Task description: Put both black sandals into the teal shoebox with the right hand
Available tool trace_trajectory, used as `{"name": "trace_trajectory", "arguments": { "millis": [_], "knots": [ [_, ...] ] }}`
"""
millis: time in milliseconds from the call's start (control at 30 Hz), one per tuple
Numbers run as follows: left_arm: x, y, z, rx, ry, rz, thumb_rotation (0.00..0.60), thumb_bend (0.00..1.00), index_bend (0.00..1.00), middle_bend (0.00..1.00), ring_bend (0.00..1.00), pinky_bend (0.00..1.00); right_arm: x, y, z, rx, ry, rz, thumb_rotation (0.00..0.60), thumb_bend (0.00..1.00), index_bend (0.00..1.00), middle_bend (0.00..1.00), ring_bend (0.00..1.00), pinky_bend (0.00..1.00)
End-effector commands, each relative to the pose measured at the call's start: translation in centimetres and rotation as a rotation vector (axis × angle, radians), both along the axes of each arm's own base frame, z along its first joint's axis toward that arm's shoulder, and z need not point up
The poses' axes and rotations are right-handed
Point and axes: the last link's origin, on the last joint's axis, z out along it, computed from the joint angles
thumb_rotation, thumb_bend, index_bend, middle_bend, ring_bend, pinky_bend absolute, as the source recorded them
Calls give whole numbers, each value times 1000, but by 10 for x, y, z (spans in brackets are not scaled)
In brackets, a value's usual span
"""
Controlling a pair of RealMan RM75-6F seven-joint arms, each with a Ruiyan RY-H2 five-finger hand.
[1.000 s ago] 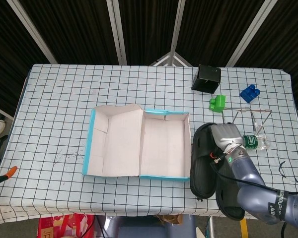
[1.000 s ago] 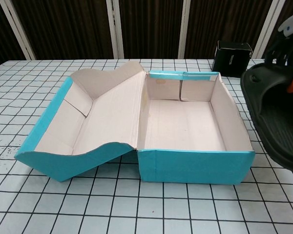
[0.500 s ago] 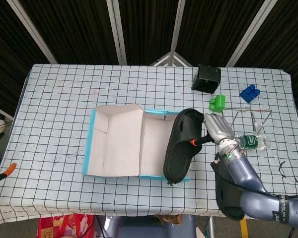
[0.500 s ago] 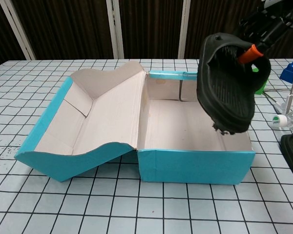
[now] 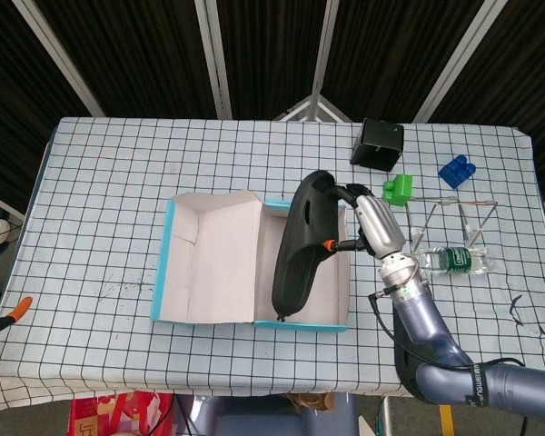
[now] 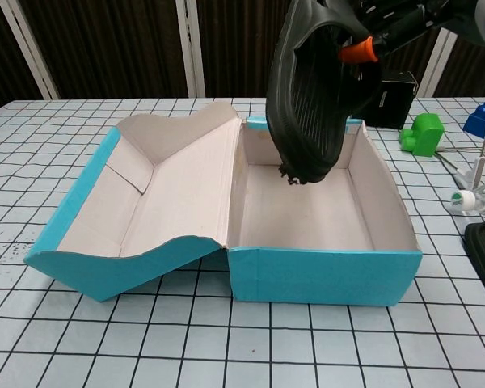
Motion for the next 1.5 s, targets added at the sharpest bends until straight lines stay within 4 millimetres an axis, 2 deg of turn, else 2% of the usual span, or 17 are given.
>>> {"name": "trace_trajectory", "arguments": {
  "millis": [33, 333, 533, 1000, 1500],
  "knots": [
    [0, 0, 0, 0, 0, 2, 600, 201, 142, 0, 0, 77, -11, 1, -20, -79, -61, 58, 600, 473, 626, 556, 329, 143],
    [0, 1, 0, 0, 4, 1, 600, 201, 142, 0, 0, 77, -14, -7, -46, -137, -28, 111, 600, 473, 639, 556, 329, 138],
    [-1, 2, -1, -2, 7, 2, 600, 201, 142, 0, 0, 77, -17, -11, -55, -135, -2, 121, 600, 473, 640, 556, 330, 137],
    [-2, 4, -2, -3, 12, 12, 600, 201, 142, 0, 0, 77, -32, -9, -90, -88, 42, 110, 600, 473, 640, 556, 329, 137],
    [-2, 4, -3, -1, 14, 12, 600, 201, 142, 0, 0, 77, -37, -3, -111, -51, 66, 124, 600, 473, 641, 556, 329, 137]
  ]
}}
